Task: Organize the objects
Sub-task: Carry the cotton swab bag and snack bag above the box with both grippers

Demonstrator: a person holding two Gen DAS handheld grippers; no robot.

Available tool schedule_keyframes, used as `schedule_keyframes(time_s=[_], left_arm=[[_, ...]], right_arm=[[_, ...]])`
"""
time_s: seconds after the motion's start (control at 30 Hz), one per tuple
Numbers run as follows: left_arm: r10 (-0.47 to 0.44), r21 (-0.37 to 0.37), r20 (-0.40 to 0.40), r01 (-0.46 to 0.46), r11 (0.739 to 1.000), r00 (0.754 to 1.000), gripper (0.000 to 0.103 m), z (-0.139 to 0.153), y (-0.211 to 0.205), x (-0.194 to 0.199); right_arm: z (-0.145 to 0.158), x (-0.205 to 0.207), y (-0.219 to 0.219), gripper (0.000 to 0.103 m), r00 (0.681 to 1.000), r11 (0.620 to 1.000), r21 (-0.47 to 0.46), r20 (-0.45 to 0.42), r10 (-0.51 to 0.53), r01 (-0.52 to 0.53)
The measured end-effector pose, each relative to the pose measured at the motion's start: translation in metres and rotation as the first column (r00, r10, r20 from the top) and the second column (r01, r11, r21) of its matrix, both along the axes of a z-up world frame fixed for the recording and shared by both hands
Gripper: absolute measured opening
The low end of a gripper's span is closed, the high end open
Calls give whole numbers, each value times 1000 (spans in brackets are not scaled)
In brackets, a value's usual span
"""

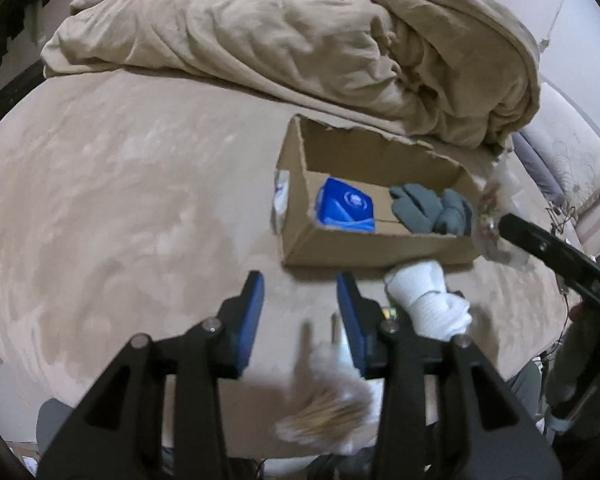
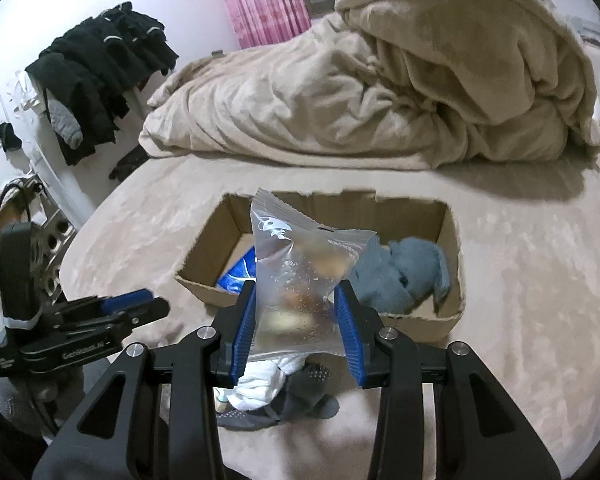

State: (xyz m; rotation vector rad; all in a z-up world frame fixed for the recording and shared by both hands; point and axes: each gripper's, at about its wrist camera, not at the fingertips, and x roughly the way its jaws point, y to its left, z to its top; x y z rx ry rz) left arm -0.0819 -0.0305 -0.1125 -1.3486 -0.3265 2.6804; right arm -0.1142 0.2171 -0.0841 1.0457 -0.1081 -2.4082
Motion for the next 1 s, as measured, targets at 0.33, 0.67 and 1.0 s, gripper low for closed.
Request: schedule_keyframes(time_s=[0.33, 0.67, 1.0], left_arm=[[-142, -50, -17, 141, 989, 990, 84, 2, 23, 62], [-200, -146, 49, 205, 968, 979, 83, -52, 55, 62], [-163, -93, 9, 163, 982, 987, 40, -40, 46, 56]], right_arm=[[-3, 0, 6, 41, 1000, 1000, -5, -2, -19, 19], [2, 20, 9, 41, 1000, 1000, 5, -12, -27, 27], [0, 34, 13, 41, 999, 999, 9, 4, -38, 38]])
